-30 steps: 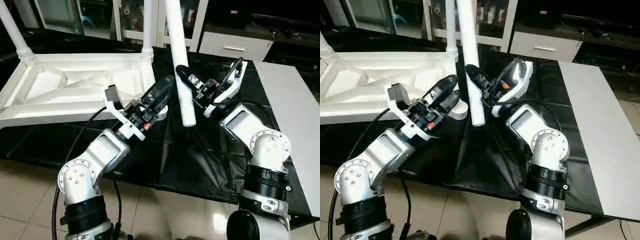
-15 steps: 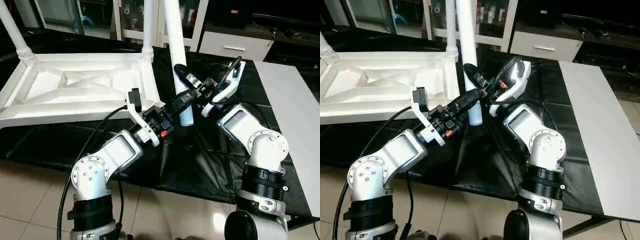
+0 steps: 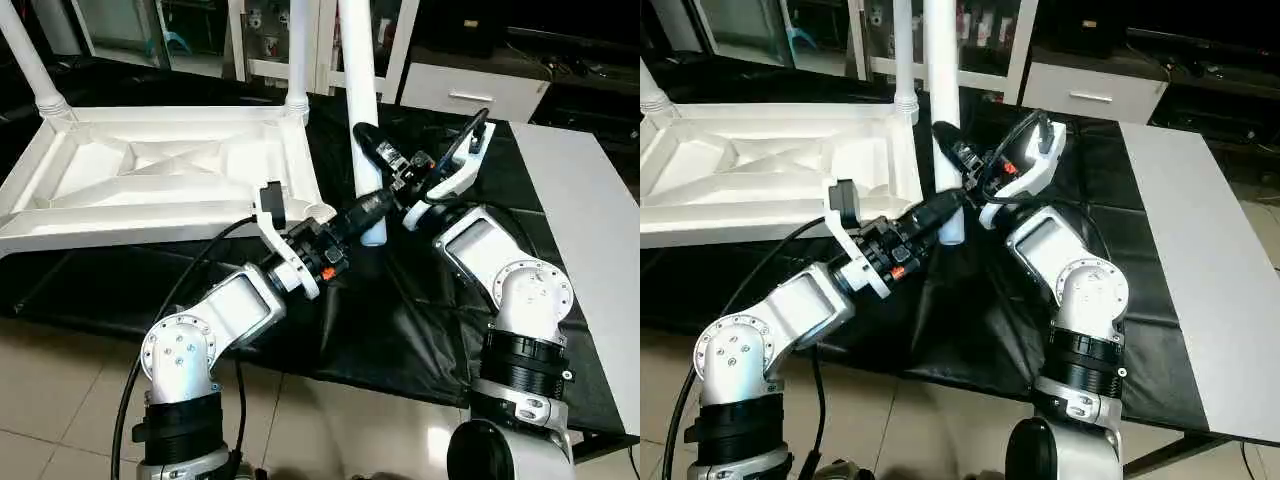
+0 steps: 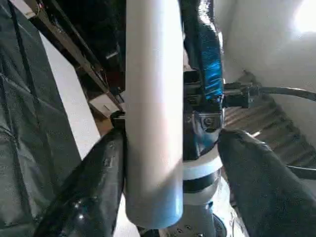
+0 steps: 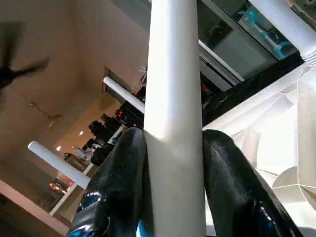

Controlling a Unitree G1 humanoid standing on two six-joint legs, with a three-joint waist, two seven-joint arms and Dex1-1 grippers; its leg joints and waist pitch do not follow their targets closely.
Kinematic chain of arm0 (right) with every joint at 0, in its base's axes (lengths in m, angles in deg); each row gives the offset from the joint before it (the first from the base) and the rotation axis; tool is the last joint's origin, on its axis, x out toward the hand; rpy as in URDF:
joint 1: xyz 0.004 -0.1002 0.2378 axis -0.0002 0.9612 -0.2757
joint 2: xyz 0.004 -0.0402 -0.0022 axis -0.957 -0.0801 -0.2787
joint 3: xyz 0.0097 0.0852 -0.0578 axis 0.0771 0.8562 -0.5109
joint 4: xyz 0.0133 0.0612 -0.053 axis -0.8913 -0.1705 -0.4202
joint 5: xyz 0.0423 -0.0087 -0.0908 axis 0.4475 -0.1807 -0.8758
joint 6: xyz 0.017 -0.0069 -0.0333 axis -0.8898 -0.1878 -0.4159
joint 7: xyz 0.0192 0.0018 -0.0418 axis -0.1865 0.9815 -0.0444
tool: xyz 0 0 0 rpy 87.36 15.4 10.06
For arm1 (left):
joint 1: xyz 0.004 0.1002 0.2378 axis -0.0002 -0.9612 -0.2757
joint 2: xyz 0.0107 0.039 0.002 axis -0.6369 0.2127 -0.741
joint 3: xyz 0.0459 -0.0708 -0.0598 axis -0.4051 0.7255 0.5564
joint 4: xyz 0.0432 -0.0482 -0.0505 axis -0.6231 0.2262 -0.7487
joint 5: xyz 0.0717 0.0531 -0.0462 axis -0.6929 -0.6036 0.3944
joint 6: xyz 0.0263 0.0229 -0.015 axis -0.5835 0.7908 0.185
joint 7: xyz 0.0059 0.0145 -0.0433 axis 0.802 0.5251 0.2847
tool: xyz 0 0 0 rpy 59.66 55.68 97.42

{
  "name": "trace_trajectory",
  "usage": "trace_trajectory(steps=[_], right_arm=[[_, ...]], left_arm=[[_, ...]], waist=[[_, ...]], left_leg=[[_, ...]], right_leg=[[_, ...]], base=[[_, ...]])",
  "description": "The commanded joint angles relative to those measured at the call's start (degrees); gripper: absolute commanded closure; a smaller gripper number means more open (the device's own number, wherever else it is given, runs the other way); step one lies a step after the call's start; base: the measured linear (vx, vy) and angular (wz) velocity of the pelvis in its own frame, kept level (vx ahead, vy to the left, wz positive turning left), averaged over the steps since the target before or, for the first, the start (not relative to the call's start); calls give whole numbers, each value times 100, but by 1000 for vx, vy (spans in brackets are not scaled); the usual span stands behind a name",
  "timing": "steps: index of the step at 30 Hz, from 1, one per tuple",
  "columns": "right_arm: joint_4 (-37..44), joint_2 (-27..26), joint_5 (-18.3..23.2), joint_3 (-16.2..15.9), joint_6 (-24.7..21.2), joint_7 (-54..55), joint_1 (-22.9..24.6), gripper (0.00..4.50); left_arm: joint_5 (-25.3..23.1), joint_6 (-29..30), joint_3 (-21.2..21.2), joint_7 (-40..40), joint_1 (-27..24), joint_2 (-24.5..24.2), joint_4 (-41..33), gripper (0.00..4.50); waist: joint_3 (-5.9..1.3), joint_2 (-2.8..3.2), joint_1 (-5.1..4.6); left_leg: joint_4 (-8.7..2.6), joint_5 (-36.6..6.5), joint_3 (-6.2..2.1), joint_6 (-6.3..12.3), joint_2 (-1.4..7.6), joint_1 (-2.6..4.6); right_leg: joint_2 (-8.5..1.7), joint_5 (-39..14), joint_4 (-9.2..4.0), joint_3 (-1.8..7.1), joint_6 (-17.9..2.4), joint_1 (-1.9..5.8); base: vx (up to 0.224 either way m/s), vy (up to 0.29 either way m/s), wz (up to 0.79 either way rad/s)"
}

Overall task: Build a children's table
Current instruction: Pick table leg

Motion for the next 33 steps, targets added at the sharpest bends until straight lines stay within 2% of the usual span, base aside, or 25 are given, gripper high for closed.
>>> trace_trajectory(steps=[1, 3, 4, 9, 19, 27, 29, 33], right_arm=[[2, 7, 36, -16, 88, 89, -89, 311], [4, -1, 47, -25, 94, 97, -86, 311], [4, -10, 44, -42, 102, 97, -82, 311], [9, -24, 66, -109, 134, 110, -64, 311], [41, -25, 120, -197, 140, 131, -28, 311], [39, -9, 165, -249, 173, 157, -12, 311], [36, -8, 173, -262, 181, 164, -9, 311], [29, 4, 172, -287, 179, 161, -4, 311]], left_arm=[[131, 163, -370, -80, -185, 205, -78, 158], [140, 194, -397, -80, -202, 184, -93, 165], [102, 235, -443, -67, -223, 151, -93, 195], [51, 269, -528, -62, -262, 104, -96, 221], [19, -6, -419, -28, -208, 93, -12, 309], [-148, -294, -426, -87, -196, 85, -66, 317], [-109, -300, -408, -53, -177, 101, -52, 261], [49, -273, -364, -66, -106, 134, -43, 227]], waist=[[-406, 66, 0], [-406, 80, 5], [-406, 72, -1], [-406, 74, -1], [-410, 67, -1], [-405, 65, -3], [-409, 65, -4], [-411, 57, -12]], left_leg=[[-501, -685, -188, -428, 441, 108], [-501, -666, -190, -420, 436, 104], [-502, -673, -189, -424, 438, 102], [-501, -677, -186, -430, 435, 103], [-496, -648, -183, -427, 437, 110], [-505, -693, -187, -433, 440, 102], [-501, -644, -187, -432, 439, 100], [-494, -625, -183, -407, 436, 99]], right_leg=[[-414, -560, -422, 341, -716, 272], [-415, -519, -418, 341, -724, 276], [-414, -524, -421, 340, -721, 277], [-414, -516, -422, 342, -730, 278], [-414, -477, -418, 343, -729, 275], [-418, -581, -428, 344, -683, 278], [-416, -491, -414, 342, -696, 280], [-416, -471, -411, 343, -741, 286]], base=[[0, 0, 0], [0, 0, 0], [0, 0, 0], [0, 0, 0], [0, 0, 0], [0, 0, 0], [0, 0, 0], [0, 0, 0]])
